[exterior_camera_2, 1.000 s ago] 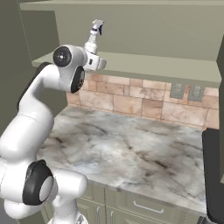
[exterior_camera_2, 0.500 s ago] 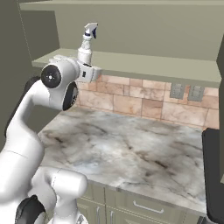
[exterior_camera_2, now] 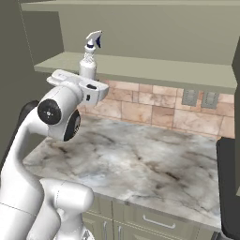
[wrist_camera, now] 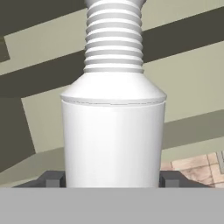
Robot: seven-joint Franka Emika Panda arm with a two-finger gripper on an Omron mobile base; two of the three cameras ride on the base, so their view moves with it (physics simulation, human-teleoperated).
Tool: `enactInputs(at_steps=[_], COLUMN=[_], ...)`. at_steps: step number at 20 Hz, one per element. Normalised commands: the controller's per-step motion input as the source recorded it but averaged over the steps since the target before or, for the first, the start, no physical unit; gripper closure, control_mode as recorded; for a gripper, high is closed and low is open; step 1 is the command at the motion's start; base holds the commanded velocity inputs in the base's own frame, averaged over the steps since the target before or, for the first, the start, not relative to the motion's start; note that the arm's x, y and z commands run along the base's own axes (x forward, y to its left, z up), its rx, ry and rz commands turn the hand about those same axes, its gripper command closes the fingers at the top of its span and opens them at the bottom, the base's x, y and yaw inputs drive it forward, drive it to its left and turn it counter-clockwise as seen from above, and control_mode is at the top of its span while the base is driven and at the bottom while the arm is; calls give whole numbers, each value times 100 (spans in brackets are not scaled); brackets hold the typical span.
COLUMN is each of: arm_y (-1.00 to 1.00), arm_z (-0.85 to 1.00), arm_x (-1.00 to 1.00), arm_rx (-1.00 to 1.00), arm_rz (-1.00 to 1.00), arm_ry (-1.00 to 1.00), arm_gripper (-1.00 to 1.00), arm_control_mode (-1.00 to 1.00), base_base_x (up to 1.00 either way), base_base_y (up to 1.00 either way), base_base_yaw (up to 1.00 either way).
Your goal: Move the cutting board and knife to the sink. Then move spray from the cabinet to the counter.
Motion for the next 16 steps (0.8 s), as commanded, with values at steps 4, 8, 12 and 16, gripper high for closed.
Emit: enactInputs(at_steps=[4,8,12,16], arm_y=[-19,-17,-13,-8], arm_z=[0,0,-1,-16], arm_x=[-45,-41,-32,-33], arm_rx=[-7,-10,-16,-19], arm_rz=[0,0,1,4], arm_ry=[0,3,15,10], arm_gripper=[100,100,100,100], arm_control_mode=[-100,-100,-100,-100], base_base_x=[0,0,0,0], base_base_y=[0,0,0,0], base_base_yaw=[0,0,0,0])
